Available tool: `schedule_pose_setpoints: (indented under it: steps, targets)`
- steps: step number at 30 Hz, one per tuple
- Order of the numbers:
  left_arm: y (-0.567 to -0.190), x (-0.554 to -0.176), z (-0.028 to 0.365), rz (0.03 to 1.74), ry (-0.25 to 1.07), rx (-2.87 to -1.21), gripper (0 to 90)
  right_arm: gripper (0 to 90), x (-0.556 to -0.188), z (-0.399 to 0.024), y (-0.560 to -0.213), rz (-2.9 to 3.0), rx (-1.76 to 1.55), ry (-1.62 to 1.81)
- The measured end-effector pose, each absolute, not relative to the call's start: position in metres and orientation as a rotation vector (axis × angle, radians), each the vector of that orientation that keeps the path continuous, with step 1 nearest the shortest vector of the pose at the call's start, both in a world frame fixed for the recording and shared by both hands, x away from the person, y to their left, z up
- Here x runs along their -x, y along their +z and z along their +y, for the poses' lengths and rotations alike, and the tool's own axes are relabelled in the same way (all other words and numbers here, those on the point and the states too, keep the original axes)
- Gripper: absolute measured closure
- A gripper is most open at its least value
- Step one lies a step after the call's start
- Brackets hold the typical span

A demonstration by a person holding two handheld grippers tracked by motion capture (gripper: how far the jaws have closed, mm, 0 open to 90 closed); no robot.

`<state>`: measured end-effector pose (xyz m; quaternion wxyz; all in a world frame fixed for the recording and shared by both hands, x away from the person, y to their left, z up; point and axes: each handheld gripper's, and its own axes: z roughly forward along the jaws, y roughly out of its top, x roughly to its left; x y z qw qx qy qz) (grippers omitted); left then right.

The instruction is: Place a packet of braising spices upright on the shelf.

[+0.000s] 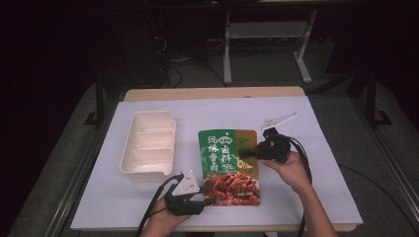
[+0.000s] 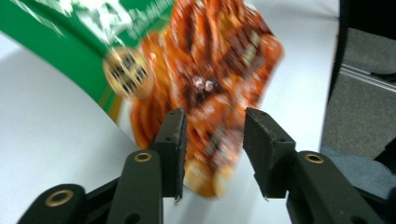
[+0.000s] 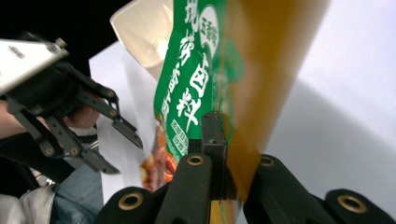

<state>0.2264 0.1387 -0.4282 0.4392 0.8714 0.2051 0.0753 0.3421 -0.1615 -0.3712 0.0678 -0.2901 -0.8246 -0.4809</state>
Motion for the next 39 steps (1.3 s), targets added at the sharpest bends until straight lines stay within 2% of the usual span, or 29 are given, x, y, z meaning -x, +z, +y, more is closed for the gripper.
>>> schedule_pose_setpoints:
  steps: [16, 29, 39]
  targets:
    - [-0.429, -0.202, 0.158, 0.462, 0.228, -2.129, 47.1, 89.9, -0.317, -0.141, -0.313, -2.649, 0.793, -1.572]
    - [-0.433, -0.193, 0.17, 0.459, 0.226, -2.103, 38.7, 89.9, -0.319, -0.129, -0.293, -2.641, 0.78, -1.627]
    - [-0.436, -0.188, 0.173, 0.438, 0.22, -2.082, 36.4, 90.0, -0.321, -0.108, -0.273, -2.668, 0.721, -1.645]
